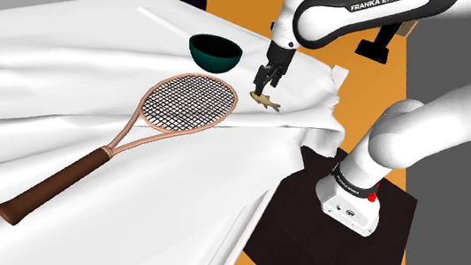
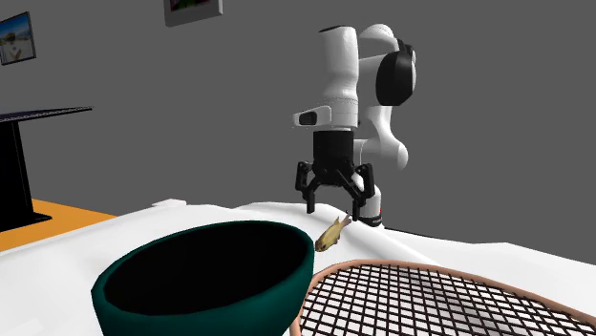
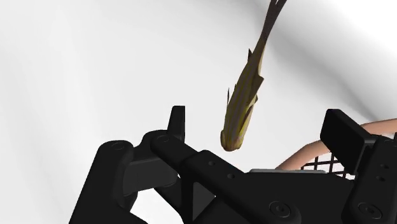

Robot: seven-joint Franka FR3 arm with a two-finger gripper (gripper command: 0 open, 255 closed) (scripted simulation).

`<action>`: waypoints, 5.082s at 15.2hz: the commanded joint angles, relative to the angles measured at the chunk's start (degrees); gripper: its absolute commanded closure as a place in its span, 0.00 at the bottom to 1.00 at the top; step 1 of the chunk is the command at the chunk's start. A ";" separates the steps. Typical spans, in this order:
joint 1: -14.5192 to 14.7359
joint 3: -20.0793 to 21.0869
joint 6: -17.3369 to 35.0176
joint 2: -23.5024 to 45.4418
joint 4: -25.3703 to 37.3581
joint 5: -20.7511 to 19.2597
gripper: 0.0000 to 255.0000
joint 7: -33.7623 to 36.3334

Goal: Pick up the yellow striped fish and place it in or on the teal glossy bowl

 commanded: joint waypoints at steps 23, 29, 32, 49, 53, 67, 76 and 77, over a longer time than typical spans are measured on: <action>0.12 0.40 4.52 2.56 -1.95 0.27 1.00 0.10; 0.05 0.10 -1.05 -0.03 1.04 0.01 1.00 0.25; 0.01 -0.04 -3.73 -1.06 2.70 -0.13 1.00 0.32; -0.24 -0.78 -17.81 -3.98 13.86 -0.83 1.00 0.75; -0.31 -0.92 -20.90 -4.03 16.90 -0.97 1.00 0.86; -1.87 -0.91 -19.66 24.09 43.70 -3.43 1.00 0.66; -1.80 -1.00 -24.66 45.22 69.74 -5.45 1.00 0.98; -1.81 -1.01 -23.86 45.14 68.86 -5.44 1.00 0.96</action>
